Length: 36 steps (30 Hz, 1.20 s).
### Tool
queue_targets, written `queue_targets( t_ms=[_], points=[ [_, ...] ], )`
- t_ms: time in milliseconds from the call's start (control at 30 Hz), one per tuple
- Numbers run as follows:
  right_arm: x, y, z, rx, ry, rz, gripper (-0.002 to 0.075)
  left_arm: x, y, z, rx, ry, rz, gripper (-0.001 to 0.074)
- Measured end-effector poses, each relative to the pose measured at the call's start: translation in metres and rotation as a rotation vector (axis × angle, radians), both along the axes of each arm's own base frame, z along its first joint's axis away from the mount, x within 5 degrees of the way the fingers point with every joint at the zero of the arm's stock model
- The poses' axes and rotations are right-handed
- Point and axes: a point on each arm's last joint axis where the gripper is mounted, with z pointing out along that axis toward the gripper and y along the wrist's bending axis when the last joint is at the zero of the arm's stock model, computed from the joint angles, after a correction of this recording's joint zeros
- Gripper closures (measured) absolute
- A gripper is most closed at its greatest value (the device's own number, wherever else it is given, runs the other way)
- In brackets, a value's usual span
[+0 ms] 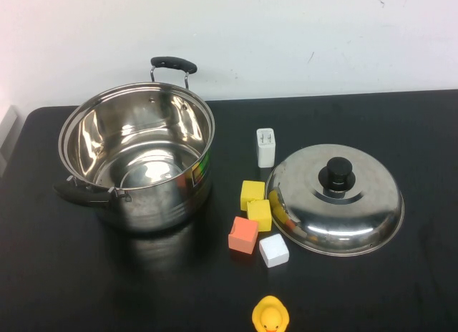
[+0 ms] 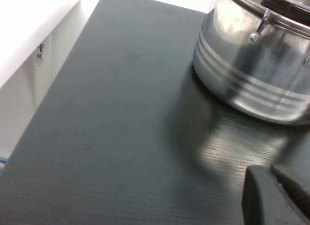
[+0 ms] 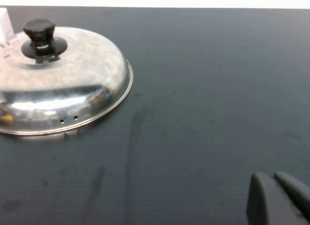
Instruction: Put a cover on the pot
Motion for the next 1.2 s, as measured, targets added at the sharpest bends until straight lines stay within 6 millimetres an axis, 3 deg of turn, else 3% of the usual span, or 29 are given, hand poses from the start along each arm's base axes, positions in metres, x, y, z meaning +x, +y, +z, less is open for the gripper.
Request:
queue_targets(
  t_ms=[500,567,700,800,1200],
  points=[
    [0.000,0.001,0.000,0.054,-0.003,-0.004,0.0728,0.000,0.000,0.000,0.000,0.000,0.000,0.0736],
    [0.000,0.005,0.001,0.254,-0.010,-0.024,0.0728,0.000,0.000,0.000,0.000,0.000,0.000,0.0737],
    [0.001,0.016,0.006,0.891,-0.010,-0.092,0.0728,0.000,0.000,0.000,-0.004,0.000,0.001,0.0736],
    [0.002,0.019,0.010,1.096,-0.007,-0.107,0.0728,0.000,0.000,0.000,-0.002,0.000,0.001,0.0736],
    [0.004,0.015,0.016,0.893,-0.121,-0.060,0.0728,0.000,0.000,0.000,-0.002,0.000,0.001,0.0736]
  ],
)
